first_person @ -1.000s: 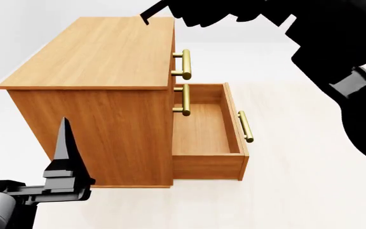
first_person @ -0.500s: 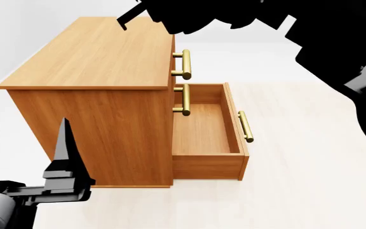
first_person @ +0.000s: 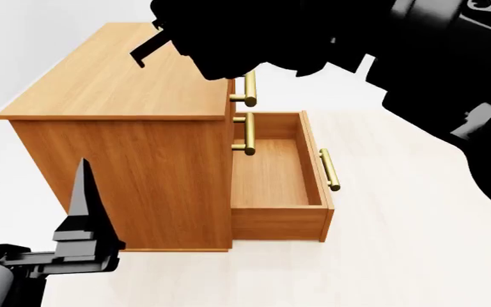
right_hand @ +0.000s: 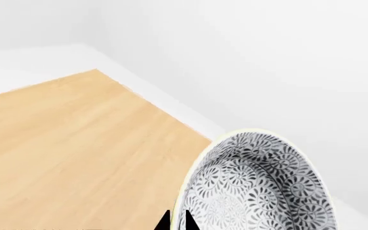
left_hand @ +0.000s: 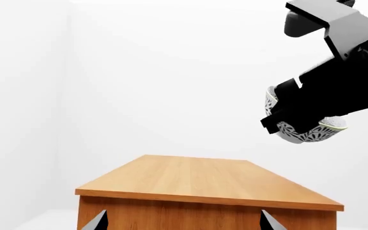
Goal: Put the bowl on top of the cabinet.
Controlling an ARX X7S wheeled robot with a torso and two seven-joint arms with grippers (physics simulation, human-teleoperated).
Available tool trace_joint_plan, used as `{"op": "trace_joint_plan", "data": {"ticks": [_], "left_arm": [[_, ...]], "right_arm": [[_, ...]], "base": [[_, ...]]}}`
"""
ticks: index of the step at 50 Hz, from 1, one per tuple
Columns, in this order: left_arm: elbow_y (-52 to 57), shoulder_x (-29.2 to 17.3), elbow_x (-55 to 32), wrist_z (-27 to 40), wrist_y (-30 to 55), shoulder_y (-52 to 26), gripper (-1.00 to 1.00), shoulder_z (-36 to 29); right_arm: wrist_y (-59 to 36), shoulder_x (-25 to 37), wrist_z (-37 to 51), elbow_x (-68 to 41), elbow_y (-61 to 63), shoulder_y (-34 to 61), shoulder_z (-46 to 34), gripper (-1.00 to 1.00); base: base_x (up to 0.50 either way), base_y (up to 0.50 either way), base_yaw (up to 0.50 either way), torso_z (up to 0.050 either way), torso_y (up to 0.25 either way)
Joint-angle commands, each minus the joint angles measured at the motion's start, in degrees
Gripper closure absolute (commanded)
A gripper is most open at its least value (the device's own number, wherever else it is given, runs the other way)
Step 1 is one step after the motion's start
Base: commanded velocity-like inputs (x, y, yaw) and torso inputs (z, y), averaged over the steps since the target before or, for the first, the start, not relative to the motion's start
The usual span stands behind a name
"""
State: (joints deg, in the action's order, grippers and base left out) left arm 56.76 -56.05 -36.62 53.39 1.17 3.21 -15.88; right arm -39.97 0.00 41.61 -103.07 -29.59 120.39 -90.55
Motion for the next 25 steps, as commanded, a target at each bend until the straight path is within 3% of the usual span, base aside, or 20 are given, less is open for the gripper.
{"op": "trace_joint_plan", "data": {"ticks": [1,25], "left_arm": [[0.15,-0.29,0.21,0.28,-0.65,0.45,-1.00,0.07],[0.26,-0.66,-0.29,0.45,-0.82,-0.36,-1.00,-0.60]], "right_arm": [[1.74,0.00,0.83,2.01,2.79,-1.37,-0.07,1.00],[3.16,0.00,2.39,0.98,8.63,-0.96,0.03,1.00]], "base": [[0.00,0.00,0.00,0.000,0.000],[0.00,0.00,0.00,0.000,0.001]]}}
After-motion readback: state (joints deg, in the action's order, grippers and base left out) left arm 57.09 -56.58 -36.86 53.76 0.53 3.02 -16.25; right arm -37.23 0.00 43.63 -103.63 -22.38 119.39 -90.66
